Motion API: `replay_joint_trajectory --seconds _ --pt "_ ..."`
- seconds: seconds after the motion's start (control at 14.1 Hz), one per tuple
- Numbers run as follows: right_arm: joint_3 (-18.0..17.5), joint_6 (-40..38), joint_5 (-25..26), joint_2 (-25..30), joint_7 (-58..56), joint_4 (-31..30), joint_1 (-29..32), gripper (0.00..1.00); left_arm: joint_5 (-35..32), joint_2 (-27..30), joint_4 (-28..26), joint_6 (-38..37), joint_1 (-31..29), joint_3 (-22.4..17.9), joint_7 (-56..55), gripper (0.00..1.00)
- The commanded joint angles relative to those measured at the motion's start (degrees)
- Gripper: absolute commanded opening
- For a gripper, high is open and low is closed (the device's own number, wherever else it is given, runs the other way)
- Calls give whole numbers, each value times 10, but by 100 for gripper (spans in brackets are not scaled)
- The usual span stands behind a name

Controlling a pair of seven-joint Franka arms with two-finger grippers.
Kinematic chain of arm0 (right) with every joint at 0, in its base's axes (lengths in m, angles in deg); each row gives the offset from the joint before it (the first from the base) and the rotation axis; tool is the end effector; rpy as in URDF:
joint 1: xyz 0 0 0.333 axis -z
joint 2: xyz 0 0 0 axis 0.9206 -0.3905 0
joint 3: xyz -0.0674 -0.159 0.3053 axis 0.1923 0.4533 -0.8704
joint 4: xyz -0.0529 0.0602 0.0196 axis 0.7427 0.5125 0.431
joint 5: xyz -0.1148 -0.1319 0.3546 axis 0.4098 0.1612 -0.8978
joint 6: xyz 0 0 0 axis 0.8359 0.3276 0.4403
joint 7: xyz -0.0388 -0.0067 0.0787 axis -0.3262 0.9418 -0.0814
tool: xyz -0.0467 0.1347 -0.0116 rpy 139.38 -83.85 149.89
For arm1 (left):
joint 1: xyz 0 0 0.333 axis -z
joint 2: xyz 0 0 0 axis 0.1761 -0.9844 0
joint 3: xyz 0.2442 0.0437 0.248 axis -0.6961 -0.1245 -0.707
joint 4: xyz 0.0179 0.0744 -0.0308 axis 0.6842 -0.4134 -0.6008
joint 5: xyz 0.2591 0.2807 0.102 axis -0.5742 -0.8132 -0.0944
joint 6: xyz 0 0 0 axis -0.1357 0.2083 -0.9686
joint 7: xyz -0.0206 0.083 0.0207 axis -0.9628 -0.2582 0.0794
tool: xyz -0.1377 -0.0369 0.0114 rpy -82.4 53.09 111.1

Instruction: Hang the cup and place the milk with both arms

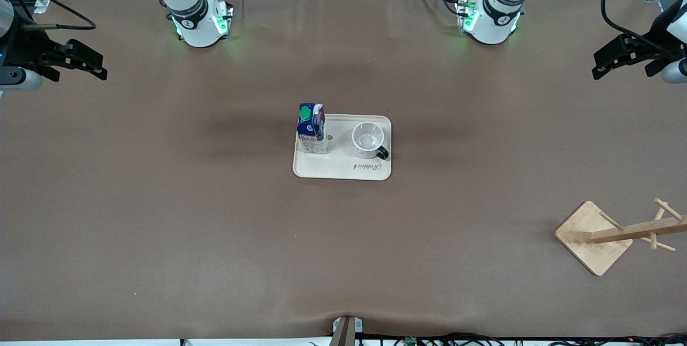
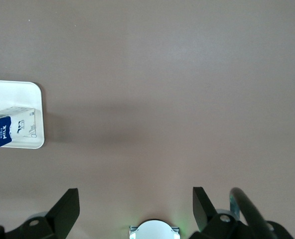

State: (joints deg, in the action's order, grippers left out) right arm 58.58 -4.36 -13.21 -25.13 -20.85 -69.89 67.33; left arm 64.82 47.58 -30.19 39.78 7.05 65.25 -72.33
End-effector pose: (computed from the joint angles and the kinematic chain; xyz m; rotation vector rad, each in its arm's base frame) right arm 0.5083 0.0239 0.6428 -3.1208 -0.0261 0.1688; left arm 0.5216 -0.0342 0.6693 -3.1075 -0.0422 0.0589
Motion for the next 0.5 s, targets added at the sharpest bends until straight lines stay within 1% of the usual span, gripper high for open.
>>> replay_joint_trajectory --seconds 0.0,0.42 --pt "-1 -9 2 -4 6 12 2 100 -10 4 2 -6 -1 -1 8 100" --pt "-1 -9 2 -5 6 12 2 100 -11 -10 7 -5 -2 -5 -1 100"
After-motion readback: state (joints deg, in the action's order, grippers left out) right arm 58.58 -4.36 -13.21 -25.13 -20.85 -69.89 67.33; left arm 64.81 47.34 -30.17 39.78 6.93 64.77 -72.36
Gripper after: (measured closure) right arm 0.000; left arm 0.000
